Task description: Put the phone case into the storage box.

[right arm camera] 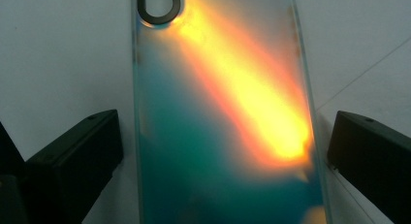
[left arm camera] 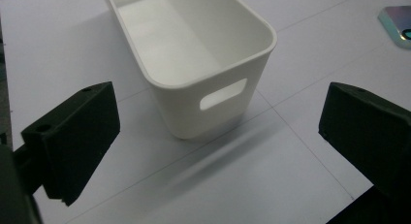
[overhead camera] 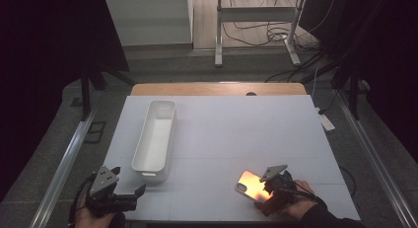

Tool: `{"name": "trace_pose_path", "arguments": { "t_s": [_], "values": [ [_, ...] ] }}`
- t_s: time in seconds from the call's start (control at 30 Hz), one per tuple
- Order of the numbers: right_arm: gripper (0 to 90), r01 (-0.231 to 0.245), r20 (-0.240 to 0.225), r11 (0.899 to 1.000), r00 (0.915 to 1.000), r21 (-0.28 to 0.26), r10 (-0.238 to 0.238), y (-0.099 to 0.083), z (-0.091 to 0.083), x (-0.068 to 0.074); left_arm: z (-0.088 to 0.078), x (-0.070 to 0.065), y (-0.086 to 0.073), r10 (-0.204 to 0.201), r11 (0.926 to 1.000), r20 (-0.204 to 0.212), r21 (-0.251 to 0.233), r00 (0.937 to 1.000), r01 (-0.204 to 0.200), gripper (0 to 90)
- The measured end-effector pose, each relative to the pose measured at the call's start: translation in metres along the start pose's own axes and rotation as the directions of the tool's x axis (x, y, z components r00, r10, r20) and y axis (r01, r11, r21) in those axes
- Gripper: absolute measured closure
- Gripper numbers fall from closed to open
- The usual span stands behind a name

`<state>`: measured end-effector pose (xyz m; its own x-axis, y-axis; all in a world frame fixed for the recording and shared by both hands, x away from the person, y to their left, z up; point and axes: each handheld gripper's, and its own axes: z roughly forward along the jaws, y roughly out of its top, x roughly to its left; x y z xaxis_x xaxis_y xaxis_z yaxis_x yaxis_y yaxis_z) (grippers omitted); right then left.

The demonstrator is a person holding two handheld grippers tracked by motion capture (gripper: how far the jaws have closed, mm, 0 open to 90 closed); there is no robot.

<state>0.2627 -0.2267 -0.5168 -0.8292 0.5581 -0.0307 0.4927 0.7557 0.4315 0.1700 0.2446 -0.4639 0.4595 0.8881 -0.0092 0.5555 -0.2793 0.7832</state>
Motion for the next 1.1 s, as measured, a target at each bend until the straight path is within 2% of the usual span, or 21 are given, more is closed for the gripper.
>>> {"name": "trace_pose_path", "arguments": {
  "t_s": [0.1, 0.13, 0.17, 0.2, 0.37, 0.67, 0.9, 1.1],
  "values": [
    [2.4, 0.007, -0.004, 1.000, 1.0000, 0.012, -0.007, 0.001, -0.001, 0.000, 0.000, 0.000, 0.000, 0.000, 1.0000, 0.000, 0.000, 1.0000, 0.000, 1.7],
    [5.6, 0.012, -0.006, 1.000, 0.9999, 0.010, -0.011, 0.001, -0.002, 0.000, 0.000, 0.000, 0.000, -0.001, 1.0000, 0.001, -0.001, 1.0000, 0.001, 1.7],
    [13.0, 0.009, -0.007, 1.000, 0.9999, 0.006, -0.009, 0.001, -0.005, 0.000, 0.000, 0.000, 0.000, -0.002, 1.0000, 0.001, -0.001, 1.0000, 0.002, 1.7],
    [14.8, 0.009, -0.007, 1.000, 0.9999, 0.003, -0.009, 0.001, -0.006, -0.001, 0.000, 0.000, 0.000, -0.004, 1.0000, 0.001, -0.002, 1.0000, 0.004, 1.7],
    [16.0, 0.013, -0.005, 1.000, 0.9999, 0.027, -0.012, 0.004, -0.007, -0.001, 0.000, 0.000, 0.000, -0.001, 1.0000, 0.000, 0.000, 1.0000, 0.001, 1.7],
    [16.3, -0.012, -0.013, 1.000, 0.9998, 0.026, 0.013, 0.005, -0.008, -0.002, -0.001, 0.001, 0.000, -0.006, 1.0000, 0.008, -0.004, 1.0000, 0.006, 1.5],
    [16.3, -0.020, -0.005, 1.000, 0.9998, 0.013, 0.020, 0.006, -0.010, -0.002, -0.001, 0.002, -0.001, -0.016, 0.9999, 0.020, -0.006, 0.9997, 0.016, 1.6],
    [16.3, -0.018, 0.002, 1.000, 0.9998, -0.008, 0.018, 0.007, -0.012, -0.002, -0.001, 0.006, -0.001, -0.046, 0.9989, 0.036, -0.008, 0.9983, 0.047, 2.2]
  ]
}}
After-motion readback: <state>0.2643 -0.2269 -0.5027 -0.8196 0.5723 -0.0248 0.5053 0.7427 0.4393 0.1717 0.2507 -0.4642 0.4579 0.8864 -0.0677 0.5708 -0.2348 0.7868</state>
